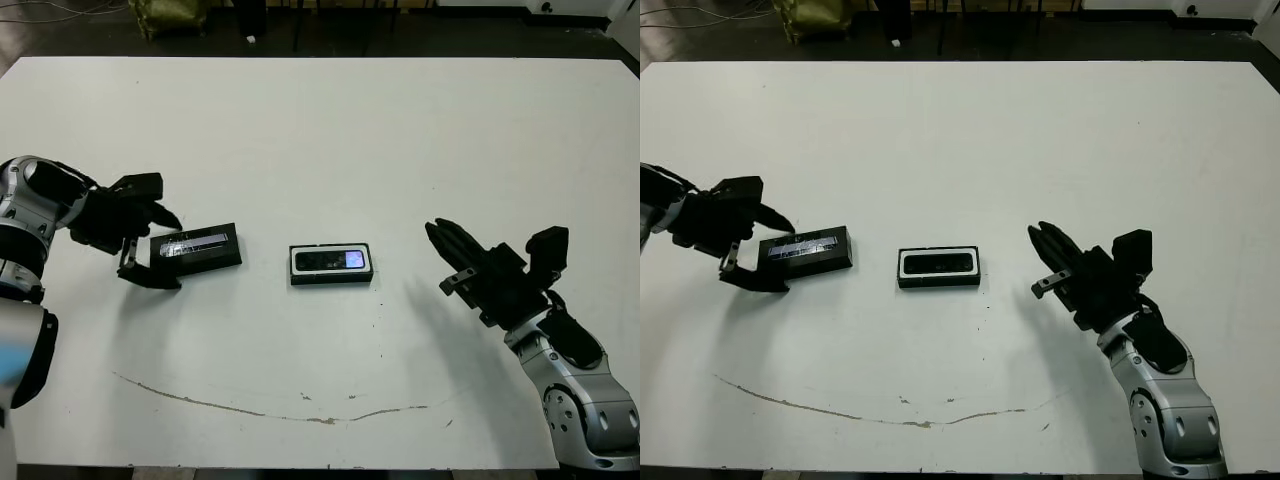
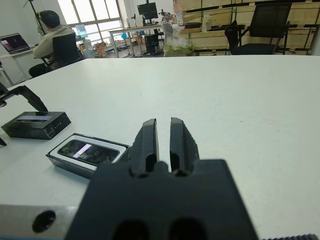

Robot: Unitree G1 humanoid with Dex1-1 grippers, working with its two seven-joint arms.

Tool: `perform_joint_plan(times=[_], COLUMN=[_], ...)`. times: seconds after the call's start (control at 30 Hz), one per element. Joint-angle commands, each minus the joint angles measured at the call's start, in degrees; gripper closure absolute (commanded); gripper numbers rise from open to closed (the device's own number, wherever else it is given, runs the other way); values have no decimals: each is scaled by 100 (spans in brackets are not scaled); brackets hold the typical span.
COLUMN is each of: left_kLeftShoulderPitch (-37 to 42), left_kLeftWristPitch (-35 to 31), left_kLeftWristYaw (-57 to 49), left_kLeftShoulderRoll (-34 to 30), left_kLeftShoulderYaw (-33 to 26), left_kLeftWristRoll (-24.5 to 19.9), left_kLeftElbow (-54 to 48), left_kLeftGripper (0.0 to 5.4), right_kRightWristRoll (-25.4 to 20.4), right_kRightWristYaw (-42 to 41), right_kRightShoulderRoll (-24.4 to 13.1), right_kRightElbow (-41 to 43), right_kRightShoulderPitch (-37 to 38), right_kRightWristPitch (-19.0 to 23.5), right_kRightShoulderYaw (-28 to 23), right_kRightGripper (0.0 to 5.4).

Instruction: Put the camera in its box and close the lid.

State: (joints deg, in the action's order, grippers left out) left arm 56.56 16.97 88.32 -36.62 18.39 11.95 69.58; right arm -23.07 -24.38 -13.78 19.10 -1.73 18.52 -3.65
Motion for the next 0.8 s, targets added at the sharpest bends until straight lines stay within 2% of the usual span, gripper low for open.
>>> perform_joint_plan(times=[0.03, 0.27, 0.37, 0.63, 0.8], left_kLeftShoulderPitch=[-247, -387, -430, -584, -616], left_kLeftWristPitch=[-205, -279, -623, -666, -1164], left_kLeftWristYaw=[154, 194, 238, -167, -158], left_kLeftShoulderRoll=[-113, -192, -136, -139, -94], left_kLeftShoulderYaw=[23, 25, -38, -42, -192], left_kLeftWristRoll=[116, 131, 62, 88, -61], left_kLeftElbow=[40, -70, -37, -278, -241], left_kLeftGripper=[1, 1, 23, 181, 299], right_kRightWristRoll=[64, 92, 114, 119, 26], right_kRightWristYaw=[58, 86, 83, 122, 41], right_kRightShoulderRoll=[-104, -142, -149, -182, -156], right_kRightElbow=[1, 49, 30, 84, 4], right_kRightShoulderPitch=[90, 90, 86, 94, 87], right_kRightWristPitch=[132, 162, 106, 176, 105], right_kRightShoulderYaw=[-7, -22, -14, -5, -26], right_kRightGripper=[540, 540, 540, 540, 540])
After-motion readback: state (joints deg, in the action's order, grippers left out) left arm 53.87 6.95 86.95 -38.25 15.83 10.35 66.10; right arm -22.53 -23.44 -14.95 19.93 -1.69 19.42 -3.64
